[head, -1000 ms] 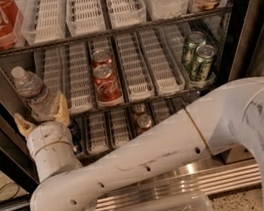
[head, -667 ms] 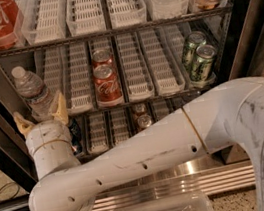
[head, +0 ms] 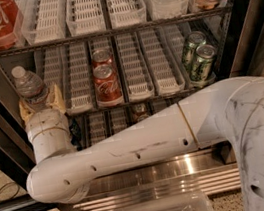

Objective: Pick water bottle from middle shelf of fridge

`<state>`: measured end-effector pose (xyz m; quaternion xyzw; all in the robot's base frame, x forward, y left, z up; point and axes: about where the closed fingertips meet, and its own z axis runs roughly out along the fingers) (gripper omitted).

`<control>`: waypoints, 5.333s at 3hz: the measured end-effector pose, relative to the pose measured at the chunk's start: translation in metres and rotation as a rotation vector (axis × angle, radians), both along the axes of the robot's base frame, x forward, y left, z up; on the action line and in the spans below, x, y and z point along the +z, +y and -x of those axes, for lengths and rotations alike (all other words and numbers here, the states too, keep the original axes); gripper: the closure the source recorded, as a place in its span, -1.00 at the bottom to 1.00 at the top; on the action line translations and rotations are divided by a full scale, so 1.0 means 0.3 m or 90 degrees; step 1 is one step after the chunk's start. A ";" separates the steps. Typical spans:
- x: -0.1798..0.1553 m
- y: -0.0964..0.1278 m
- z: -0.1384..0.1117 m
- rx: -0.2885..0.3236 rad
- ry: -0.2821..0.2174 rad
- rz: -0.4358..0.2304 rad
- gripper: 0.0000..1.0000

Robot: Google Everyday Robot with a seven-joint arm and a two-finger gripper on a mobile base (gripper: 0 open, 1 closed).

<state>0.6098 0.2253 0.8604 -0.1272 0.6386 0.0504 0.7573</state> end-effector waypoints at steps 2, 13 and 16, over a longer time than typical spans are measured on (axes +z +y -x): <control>-0.014 0.009 -0.018 0.001 0.010 -0.003 -0.26; 0.037 0.010 -0.085 0.051 -0.040 -0.057 1.00; 0.100 0.030 -0.010 0.101 -0.004 -0.064 1.00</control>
Offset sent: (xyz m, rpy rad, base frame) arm 0.0083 0.0081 -0.0100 0.0075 0.0335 0.0106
